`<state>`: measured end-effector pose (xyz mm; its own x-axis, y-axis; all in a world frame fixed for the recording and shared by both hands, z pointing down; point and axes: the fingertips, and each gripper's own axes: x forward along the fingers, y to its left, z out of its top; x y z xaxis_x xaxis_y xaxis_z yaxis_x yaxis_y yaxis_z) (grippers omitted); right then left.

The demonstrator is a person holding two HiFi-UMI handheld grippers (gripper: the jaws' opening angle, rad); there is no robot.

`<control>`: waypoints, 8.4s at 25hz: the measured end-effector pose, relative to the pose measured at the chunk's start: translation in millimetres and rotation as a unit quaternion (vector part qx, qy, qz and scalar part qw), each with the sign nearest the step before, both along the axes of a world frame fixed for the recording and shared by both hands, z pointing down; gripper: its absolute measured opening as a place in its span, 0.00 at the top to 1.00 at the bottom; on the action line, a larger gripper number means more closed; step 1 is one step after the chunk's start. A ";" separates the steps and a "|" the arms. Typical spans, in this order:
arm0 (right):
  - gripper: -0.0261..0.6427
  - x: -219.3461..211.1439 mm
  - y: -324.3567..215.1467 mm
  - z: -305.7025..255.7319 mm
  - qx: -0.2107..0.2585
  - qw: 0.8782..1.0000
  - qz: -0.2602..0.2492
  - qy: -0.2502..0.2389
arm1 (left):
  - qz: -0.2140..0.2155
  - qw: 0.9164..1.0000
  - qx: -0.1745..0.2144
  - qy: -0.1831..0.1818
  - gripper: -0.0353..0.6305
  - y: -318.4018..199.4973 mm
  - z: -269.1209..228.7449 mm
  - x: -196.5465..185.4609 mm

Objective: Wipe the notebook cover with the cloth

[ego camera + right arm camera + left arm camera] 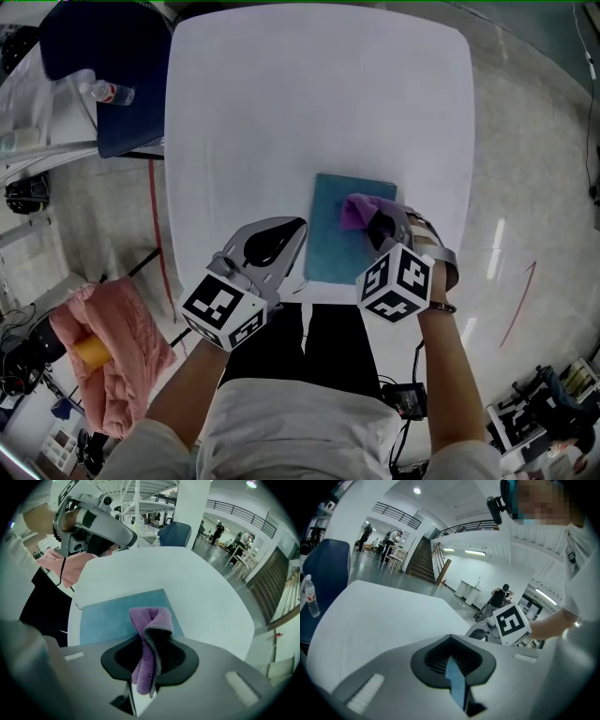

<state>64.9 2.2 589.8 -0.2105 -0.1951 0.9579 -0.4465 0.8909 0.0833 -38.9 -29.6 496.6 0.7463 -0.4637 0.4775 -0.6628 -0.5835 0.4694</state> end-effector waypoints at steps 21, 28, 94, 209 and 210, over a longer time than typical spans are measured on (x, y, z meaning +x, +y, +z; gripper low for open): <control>0.81 -6.0 48.8 1.4 -0.024 1.000 -0.003 -0.012 | 0.026 1.000 0.002 0.002 0.95 15.4 0.0 15.7; 0.81 -9.4 67.1 1.3 -0.036 0.999 -0.001 -0.017 | 0.038 0.999 0.002 0.002 0.95 19.6 -0.7 21.1; 0.80 -25.3 -3.7 -46.6 0.011 0.999 -0.028 -0.027 | -0.012 1.000 0.010 -0.020 0.95 -7.1 -3.9 -25.5; 0.79 -81.0 151.4 -0.4 -0.140 0.988 -0.046 -0.036 | 0.015 1.000 0.002 -0.014 0.95 39.6 0.3 -12.6; 0.79 -81.1 150.8 -0.5 -0.139 0.989 -0.043 -0.038 | 0.014 1.000 0.002 -0.014 0.95 39.9 0.2 -12.4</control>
